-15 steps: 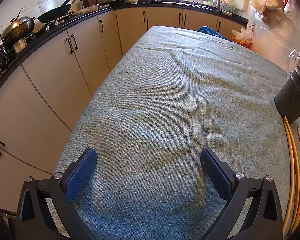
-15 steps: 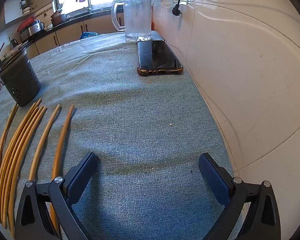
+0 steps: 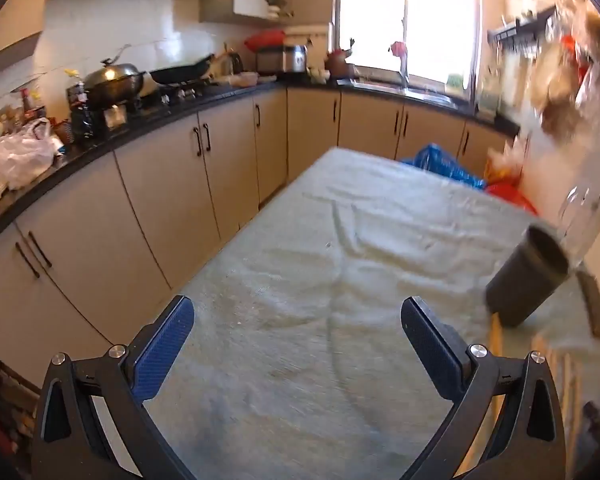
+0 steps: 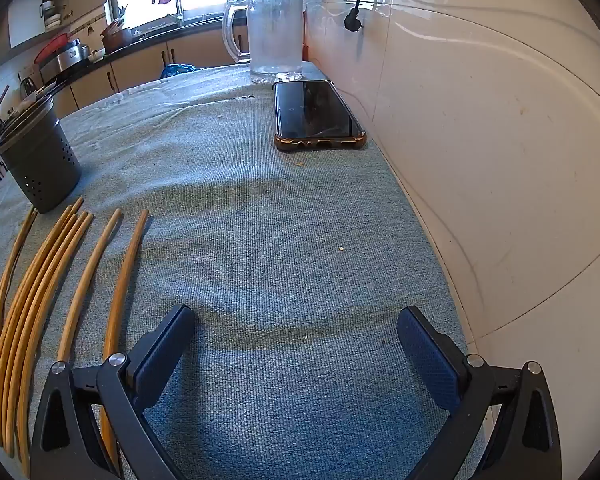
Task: Organize utensils
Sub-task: 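Swing both tools toward the row of wooden chopsticks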
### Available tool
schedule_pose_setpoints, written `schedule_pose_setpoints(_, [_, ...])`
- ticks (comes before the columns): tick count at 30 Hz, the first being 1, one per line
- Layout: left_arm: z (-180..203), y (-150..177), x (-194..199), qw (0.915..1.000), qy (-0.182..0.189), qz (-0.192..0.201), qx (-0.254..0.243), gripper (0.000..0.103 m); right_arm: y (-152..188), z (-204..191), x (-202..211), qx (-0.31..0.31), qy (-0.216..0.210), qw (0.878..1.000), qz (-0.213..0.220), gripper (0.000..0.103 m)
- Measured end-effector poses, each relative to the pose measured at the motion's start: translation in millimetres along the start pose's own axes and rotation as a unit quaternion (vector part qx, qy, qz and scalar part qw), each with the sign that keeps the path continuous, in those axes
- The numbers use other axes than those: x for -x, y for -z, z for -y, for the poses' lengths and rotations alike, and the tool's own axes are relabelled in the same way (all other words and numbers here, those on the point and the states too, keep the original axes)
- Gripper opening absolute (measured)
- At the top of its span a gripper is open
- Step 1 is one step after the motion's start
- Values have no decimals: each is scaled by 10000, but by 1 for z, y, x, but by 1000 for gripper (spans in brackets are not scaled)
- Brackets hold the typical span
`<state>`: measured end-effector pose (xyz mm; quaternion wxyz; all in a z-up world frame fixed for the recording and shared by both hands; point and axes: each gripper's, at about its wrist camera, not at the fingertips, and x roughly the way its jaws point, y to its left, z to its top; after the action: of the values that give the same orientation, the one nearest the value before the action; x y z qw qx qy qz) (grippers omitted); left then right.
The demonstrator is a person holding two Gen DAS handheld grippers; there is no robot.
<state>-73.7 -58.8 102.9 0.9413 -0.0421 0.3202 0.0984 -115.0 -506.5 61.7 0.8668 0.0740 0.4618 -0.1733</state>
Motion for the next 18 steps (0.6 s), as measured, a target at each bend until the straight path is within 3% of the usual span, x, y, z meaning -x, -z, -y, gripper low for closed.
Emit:
schedule_pose_setpoints(7, [26, 0, 46, 9990, -150, 410, 44, 103, 0, 0, 0, 0, 1, 10000, -1, 103])
schedule_pose_setpoints(18, [31, -3, 67, 9983, 287, 427, -287, 103, 0, 0, 0, -1, -1, 10000, -2, 103])
